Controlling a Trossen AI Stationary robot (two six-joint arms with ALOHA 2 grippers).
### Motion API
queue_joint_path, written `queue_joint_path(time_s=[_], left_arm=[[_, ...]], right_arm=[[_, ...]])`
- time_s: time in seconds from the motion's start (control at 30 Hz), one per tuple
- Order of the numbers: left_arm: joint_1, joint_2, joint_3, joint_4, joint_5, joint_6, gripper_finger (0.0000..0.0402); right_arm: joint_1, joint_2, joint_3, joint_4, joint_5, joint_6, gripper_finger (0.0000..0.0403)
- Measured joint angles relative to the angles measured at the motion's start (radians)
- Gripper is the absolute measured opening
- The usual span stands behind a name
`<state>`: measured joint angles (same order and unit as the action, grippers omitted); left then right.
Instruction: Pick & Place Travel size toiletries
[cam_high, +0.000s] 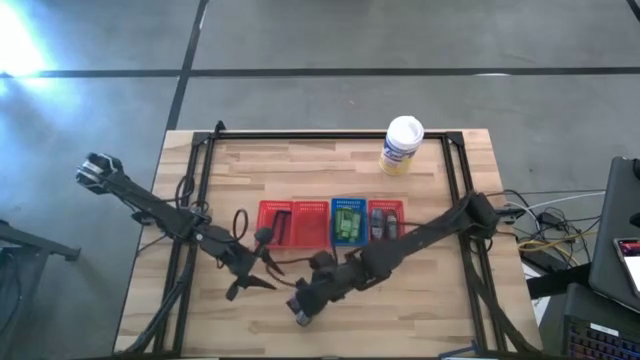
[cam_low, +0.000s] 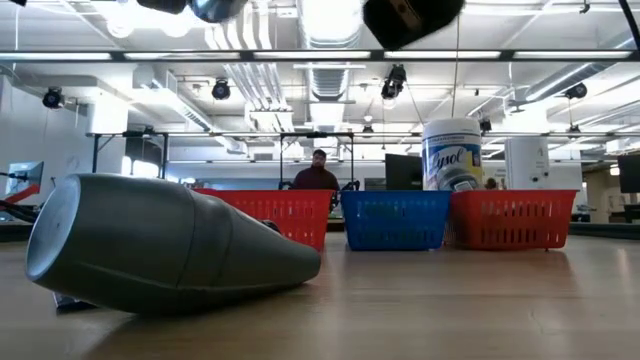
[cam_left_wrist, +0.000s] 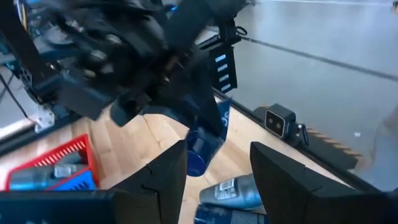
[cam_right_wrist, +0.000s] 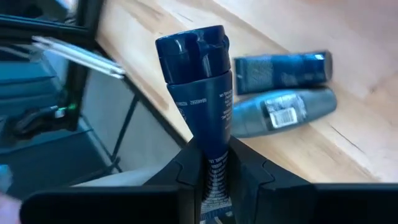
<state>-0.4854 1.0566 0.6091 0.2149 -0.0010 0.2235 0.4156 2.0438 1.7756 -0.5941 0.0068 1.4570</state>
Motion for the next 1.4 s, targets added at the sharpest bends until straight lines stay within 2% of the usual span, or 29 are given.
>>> queue_joint_path(time_s=[0.17, 0.33, 0.87, 1.23, 1.4], left_arm=[[0.002, 0.023, 0.029, -0.014, 0.0, 0.098, 0.0181], [0.012, 0.079, 0.056, -0.016, -0.044, 0.172, 0.0181], [0.05, 0.184, 0.114, -0.012, -0.001, 0.253, 0.0184], [0.052, 0.238, 0.155, -0.014, -0.02, 0.245, 0.0267], [0.051, 0.238, 0.16, -0.015, -0.02, 0.264, 0.0278]], right_arm=[[-0.03, -0.026, 0.001, 0.002, -0.027, -0.058, 0.0039], [-0.045, -0.031, 0.001, 0.002, -0.082, -0.076, 0.004], [-0.043, -0.034, 0.001, 0.002, -0.091, -0.08, 0.0045], [-0.043, -0.034, 0.001, 0.002, -0.096, -0.077, 0.0039], [-0.043, -0.034, 0.001, 0.001, -0.115, -0.08, 0.0048]])
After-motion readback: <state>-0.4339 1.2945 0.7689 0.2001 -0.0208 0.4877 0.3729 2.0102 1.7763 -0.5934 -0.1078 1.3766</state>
